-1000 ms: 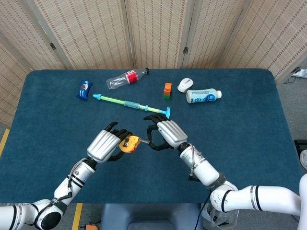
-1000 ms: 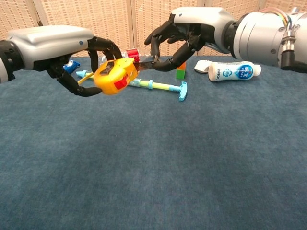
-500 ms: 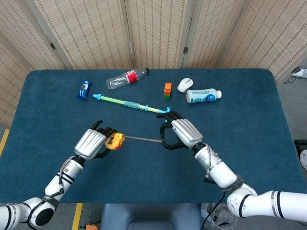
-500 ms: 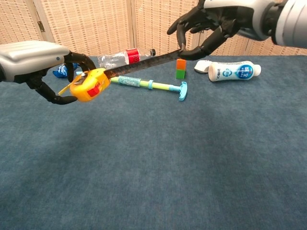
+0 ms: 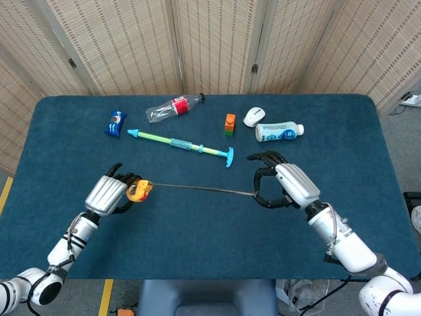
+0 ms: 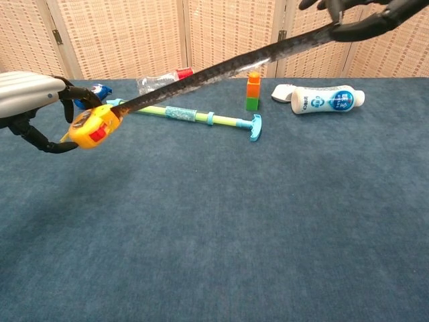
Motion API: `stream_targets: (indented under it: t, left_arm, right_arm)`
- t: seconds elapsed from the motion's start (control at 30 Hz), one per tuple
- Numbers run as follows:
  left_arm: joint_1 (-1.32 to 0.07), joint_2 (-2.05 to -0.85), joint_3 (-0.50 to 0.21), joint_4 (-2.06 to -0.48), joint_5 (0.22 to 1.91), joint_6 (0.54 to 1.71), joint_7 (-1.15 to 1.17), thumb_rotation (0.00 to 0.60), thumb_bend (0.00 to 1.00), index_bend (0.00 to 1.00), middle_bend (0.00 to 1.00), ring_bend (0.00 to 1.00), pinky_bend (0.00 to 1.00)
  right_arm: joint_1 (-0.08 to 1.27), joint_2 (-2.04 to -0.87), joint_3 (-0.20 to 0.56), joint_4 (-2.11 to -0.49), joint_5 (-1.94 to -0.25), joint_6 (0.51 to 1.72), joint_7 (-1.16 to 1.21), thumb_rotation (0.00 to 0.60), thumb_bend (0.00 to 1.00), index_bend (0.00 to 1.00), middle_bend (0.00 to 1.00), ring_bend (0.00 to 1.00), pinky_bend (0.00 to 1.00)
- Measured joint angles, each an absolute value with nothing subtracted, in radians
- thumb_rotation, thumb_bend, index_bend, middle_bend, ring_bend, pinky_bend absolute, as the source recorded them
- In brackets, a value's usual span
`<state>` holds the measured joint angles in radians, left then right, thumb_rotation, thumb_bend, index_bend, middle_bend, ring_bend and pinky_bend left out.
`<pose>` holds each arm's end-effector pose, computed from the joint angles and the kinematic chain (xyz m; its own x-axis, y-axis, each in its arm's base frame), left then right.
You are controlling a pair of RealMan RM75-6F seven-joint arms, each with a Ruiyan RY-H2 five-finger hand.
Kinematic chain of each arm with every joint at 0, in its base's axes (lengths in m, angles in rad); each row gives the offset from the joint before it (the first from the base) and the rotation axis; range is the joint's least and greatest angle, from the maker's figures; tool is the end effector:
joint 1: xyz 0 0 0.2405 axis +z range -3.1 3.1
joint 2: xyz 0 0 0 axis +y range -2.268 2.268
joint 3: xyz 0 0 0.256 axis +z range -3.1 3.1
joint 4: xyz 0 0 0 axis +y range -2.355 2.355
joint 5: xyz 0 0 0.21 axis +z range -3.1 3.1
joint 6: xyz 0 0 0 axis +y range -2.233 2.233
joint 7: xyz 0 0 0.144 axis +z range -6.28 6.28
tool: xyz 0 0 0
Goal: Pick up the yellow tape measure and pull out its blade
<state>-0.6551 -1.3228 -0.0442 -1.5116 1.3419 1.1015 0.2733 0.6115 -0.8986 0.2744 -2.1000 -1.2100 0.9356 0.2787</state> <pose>-0.2002 0.3266 0.0555 0.6065 0.0982 0.7890 0.7416 -0.4277 -0.5169 -0.1086 -0.2949 0.1444 -0.0561 -0.4082 0.9112 -0.9405 -0.2848 -0.1855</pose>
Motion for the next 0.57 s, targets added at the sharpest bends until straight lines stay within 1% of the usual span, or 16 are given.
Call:
stream_targets:
  t: [0.37,0.57]
  left_arm:
    - [-0.627,-1.353,-0.038,-1.383,1.392,1.11,0.18,0.6,0.38,0.5,0.51,0.42,0.13]
    - [-0.621,-1.357,-0.046,-1.37,1.394,1.101,0.165,0.6,0.38,0.5,0.51,0.42,0.13]
  right_arm:
    - [0.474,-0.714,0.243,-2.098,-1.438,1.007,0.582,0.6,0.37,0.66,0.19,0.1,0.0]
    - [0.419,-0.648,0.208,-2.053,-1.555,1.064,0.742,0.6,0.37,0.66,0.19,0.1,0.0]
